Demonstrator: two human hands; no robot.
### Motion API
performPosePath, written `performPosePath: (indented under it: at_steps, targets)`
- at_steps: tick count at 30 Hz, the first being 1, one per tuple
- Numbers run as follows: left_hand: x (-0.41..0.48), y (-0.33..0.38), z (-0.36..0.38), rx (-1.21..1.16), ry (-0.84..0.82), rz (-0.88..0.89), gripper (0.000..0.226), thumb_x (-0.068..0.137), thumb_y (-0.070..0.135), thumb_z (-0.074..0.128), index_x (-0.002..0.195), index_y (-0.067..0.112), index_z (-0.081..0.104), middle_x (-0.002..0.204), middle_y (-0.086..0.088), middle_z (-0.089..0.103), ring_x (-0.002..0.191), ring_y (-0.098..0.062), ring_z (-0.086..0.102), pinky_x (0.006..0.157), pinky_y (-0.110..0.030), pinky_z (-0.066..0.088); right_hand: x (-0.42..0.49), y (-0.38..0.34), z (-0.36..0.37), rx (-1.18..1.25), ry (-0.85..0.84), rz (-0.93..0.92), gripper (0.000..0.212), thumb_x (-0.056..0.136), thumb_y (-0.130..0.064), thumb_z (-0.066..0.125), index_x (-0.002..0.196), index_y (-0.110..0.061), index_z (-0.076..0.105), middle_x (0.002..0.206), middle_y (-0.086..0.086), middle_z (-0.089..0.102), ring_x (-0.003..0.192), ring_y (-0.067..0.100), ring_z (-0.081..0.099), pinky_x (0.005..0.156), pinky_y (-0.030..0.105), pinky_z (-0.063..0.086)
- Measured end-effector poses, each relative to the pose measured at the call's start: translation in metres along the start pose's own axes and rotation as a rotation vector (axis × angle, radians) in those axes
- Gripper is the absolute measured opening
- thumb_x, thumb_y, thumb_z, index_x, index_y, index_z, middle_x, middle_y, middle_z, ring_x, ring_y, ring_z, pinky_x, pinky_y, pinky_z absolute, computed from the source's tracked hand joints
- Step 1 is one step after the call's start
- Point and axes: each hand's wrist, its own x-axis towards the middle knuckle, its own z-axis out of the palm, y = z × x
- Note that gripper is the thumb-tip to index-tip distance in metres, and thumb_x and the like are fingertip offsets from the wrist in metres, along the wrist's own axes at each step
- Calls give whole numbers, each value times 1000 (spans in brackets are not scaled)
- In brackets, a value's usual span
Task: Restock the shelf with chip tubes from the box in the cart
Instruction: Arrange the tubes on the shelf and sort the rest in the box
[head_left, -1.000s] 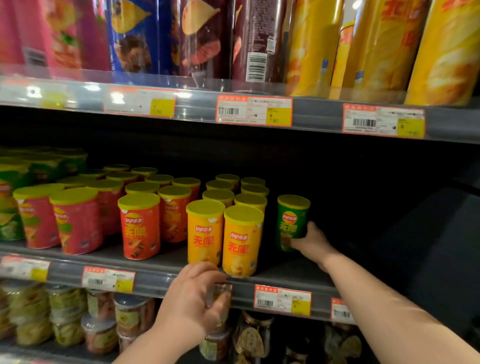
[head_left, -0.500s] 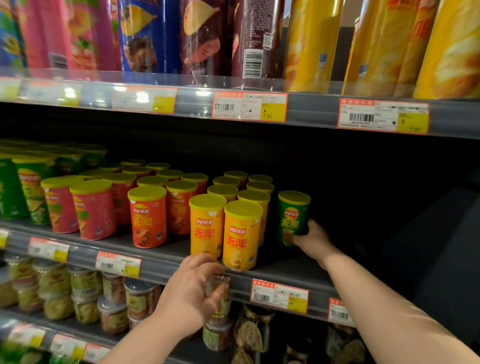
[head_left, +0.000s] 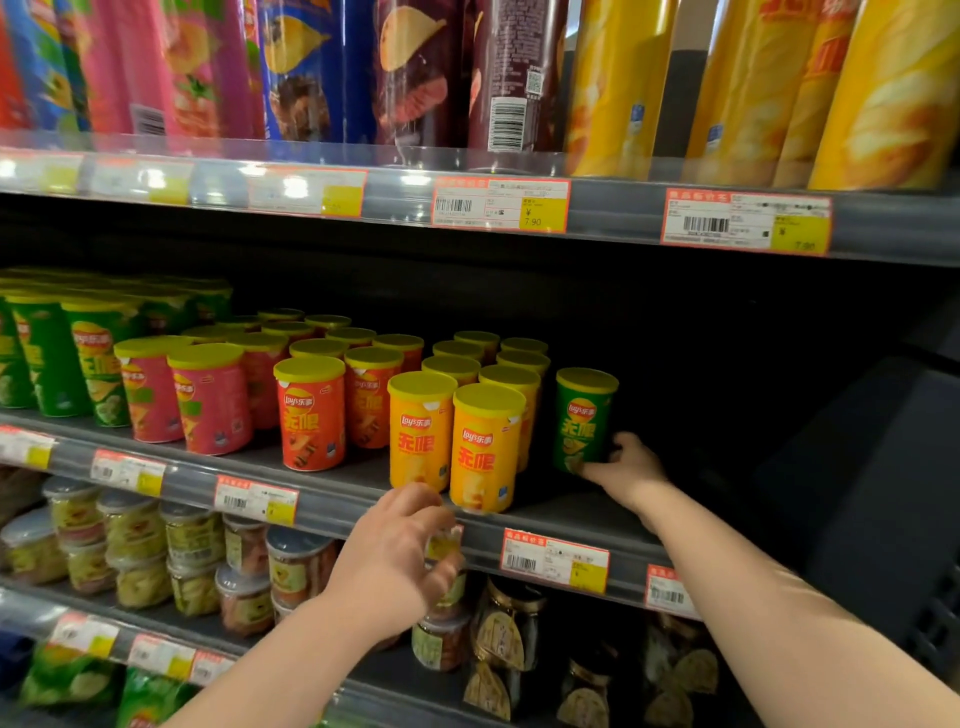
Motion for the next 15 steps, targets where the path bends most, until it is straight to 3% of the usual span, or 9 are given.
performPosePath:
  at_steps: [2, 4, 6, 9, 13, 15]
  targets:
    - [-2, 1, -3, 48, -39, 30, 45, 72, 53, 46, 94, 25, 73, 103, 8, 61, 93, -16, 64, 77, -26, 51, -12, -3, -4, -116, -12, -6, 70, 84, -29, 69, 143, -12, 36, 140, 11, 46, 123, 27, 49, 92, 29, 41]
    - [-5, 4, -4, 99, -48, 26, 60, 70, 59, 36, 106, 25, 70, 115, 6, 58, 105, -18, 59, 88, -30, 47, -30, -4, -9, -293, -18, -66, 60, 87, -38, 64, 139, -16, 44, 138, 8, 49, 122, 25, 50, 93, 28, 41]
    - [-12, 9, -6, 97, -107, -4, 72, 72, 62, 30, 125, 23, 60, 134, 4, 48, 125, -20, 43, 104, -33, 33, -52, -5, -10, -440, 11, -179, 51, 88, -45, 58, 132, -21, 51, 134, 3, 53, 120, 22, 51, 96, 30, 43]
    - [-27, 11, -11, 203, -183, -1, 65, 77, 51, 38, 132, 21, 53, 140, 2, 42, 131, -22, 35, 108, -33, 27, -89, -12, -3, -634, 48, -344, 45, 91, -50, 50, 130, -28, 52, 133, -4, 53, 122, 19, 49, 100, 35, 40]
    - [-62, 0, -20, 270, -230, 24, 50, 78, 46, 42, 113, 17, 62, 121, -3, 55, 117, -26, 51, 99, -38, 39, -138, -22, 20, -701, -45, -476, 40, 92, -49, 46, 128, -32, 49, 130, -8, 50, 121, 19, 43, 100, 36, 33]
    - [-84, -8, -27, 304, -287, -8, 51, 83, 49, 38, 119, 18, 54, 125, -1, 49, 120, -23, 44, 102, -36, 33, -161, -25, 37, -721, -92, -530, 41, 93, -47, 46, 130, -30, 49, 130, -7, 51, 122, 19, 44, 101, 36, 35]
